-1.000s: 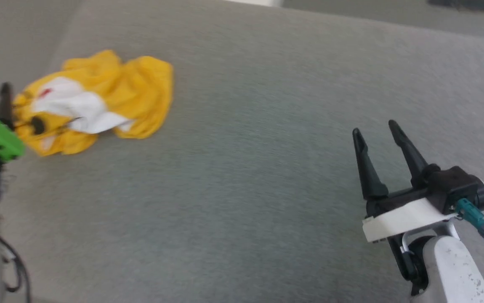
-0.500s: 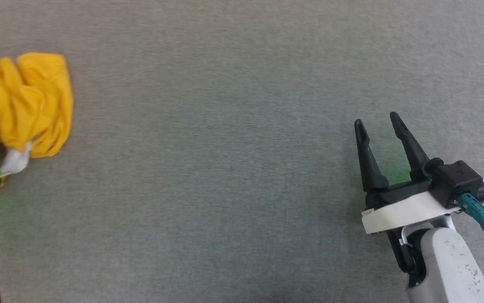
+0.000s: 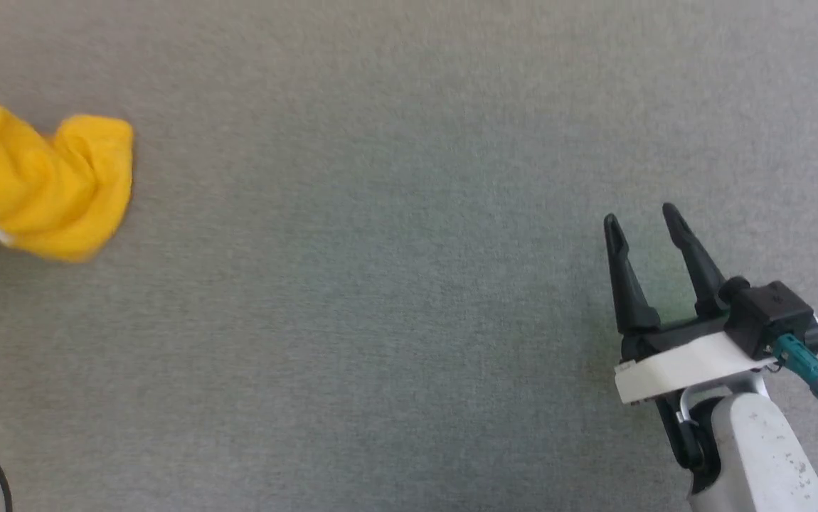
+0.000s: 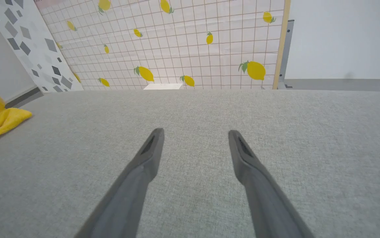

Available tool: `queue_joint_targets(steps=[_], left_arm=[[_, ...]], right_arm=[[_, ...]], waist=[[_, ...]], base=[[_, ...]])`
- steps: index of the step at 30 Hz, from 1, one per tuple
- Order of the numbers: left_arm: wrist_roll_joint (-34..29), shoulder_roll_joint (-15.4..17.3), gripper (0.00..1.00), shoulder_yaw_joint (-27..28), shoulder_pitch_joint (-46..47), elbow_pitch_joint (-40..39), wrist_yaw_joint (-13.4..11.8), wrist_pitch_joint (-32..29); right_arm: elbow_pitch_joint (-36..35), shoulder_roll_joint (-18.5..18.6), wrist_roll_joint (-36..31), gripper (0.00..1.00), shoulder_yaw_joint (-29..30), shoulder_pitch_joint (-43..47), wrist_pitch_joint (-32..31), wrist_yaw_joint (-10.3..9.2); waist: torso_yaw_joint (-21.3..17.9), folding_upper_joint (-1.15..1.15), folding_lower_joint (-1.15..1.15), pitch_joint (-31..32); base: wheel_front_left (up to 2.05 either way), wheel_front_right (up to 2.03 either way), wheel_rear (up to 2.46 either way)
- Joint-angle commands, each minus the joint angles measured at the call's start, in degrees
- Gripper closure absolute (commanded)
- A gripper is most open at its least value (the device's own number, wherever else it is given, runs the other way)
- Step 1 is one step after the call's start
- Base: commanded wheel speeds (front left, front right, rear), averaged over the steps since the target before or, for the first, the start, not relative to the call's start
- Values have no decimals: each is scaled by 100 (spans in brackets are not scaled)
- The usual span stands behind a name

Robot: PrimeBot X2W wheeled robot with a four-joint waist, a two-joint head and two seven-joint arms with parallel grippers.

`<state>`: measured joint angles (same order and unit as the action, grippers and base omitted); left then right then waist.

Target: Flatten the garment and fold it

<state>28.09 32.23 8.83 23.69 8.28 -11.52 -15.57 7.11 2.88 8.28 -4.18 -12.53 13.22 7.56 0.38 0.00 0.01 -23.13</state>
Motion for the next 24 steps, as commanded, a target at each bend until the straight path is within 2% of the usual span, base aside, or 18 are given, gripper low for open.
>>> queue_joint_targets(steps=[1, 5, 11, 18, 24], left_arm=[[-201, 103, 100, -24, 260, -108, 79, 462], [-567, 112, 100, -351, 695, -264, 286, 1293], [-858, -166, 100, -1036, 1310, -579, 500, 1681], [-881, -938, 100, -2056, 1781, -634, 805, 1582], [-744, -1676, 100, -2838, 1773, -151, 1075, 1498]], right_arm=[[26, -1, 46, 0, 13, 91, 43, -8], [69, -1, 76, 0, 62, 230, 43, -8], [73, -1, 114, 0, 134, 409, 33, -8], [34, -1, 139, 0, 221, 627, -36, -8], [-39, -1, 127, 0, 264, 709, -116, -8]], waist=[[293, 0, -1, 558], [336, 0, -1, 936], [236, 0, -1, 1373], [-71, 0, -1, 1644], [-516, 0, -1, 1740]], base=[[0, 0, 0], [0, 0, 0], [0, 0, 0], [0, 0, 0], [0, 0, 0]])
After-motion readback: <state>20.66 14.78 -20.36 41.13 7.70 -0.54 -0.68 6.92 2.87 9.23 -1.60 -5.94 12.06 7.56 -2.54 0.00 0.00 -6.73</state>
